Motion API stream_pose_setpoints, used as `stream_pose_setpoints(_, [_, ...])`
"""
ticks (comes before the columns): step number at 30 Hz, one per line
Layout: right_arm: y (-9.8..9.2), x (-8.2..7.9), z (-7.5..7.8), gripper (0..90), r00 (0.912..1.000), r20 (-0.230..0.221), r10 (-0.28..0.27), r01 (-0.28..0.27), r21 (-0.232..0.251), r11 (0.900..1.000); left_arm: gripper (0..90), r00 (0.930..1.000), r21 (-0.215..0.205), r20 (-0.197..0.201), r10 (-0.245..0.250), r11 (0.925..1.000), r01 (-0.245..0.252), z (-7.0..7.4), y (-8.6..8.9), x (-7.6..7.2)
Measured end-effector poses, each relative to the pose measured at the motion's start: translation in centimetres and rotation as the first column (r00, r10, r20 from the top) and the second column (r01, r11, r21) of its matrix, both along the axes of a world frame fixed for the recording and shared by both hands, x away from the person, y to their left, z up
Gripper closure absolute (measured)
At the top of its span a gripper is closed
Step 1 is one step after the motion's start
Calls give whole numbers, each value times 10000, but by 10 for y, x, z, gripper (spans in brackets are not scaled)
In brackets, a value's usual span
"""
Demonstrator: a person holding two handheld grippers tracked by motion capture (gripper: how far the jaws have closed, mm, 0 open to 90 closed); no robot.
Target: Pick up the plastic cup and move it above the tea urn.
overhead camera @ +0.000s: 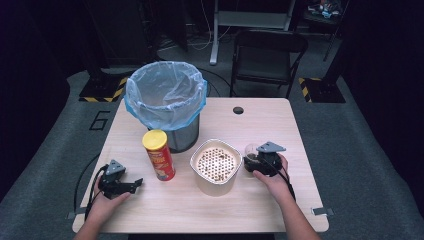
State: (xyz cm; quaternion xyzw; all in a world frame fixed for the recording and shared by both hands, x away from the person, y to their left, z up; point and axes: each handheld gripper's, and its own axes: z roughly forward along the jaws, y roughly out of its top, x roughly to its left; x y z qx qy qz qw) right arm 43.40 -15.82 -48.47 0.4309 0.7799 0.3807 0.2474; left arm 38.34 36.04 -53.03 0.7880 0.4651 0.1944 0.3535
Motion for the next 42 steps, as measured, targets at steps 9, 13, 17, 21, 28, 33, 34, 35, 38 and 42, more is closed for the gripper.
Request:
stream_pose_setpoints(9, [-15, -1, 1, 314, 9995, 125, -305, 309, -275, 9991, 122, 10000, -6, -1, -2, 10000, 2, 0, 0, 0])
stream_pose_setpoints(13, [-26, -2, 1, 308, 9982, 19, -605, 605, -164, 9980, 122, 10000, -11, 36, 23, 10000, -22, 0, 0, 0])
stream_pose_setpoints(17, [-35, -5, 1, 305, 9965, -43, -840, 840, -90, 9964, 122, 9999, -45, 116, 68, 10000, -67, -1, -1, 0])
stream_pose_setpoints(21, [-44, -9, 2, 298, 9942, -111, -1066, 1066, -12, 9943, 122, 9999, -42, 118, 69, 10000, -68, -1, -1, 0])
stream_pose_setpoints(28, [-49, -14, 3, 147, 9950, 128, -993, 991, 171, 9949, 121, 9999, -38, 121, 81, 10000, -80, -1, -1, 0])
stream_pose_setpoints(33, [-51, -20, 11, 141, 9959, 251, -865, 864, 39, 9963, 122, 9999, -43, 119, 91, 9999, -91, -1, -1, 0])
stream_pose_setpoints(34, [-51, -22, 13, 141, 9955, 317, -890, 891, -13, 9960, 121, 9999, -26, 119, 75, 10000, -75, -1, -1, 0])
stream_pose_setpoints(35, [-51, -22, 13, 141, 9955, 317, -890, 891, -13, 9960, 121, 9999, -26, 119, 75, 10000, -75, -1, -1, 0])
stream_pose_setpoints(38, [-57, -27, 25, 141, 9951, 474, -872, 865, 171, 9961, 121, 9999, -13, 114, 67, 10000, -67, -1, -1, 0])
stream_pose_setpoints(42, [-59, -33, 41, 142, 9935, 814, -796, 794, 62, 9968, 122, 9999, -16, 115, 66, 10000, -66, -1, -1, 0])
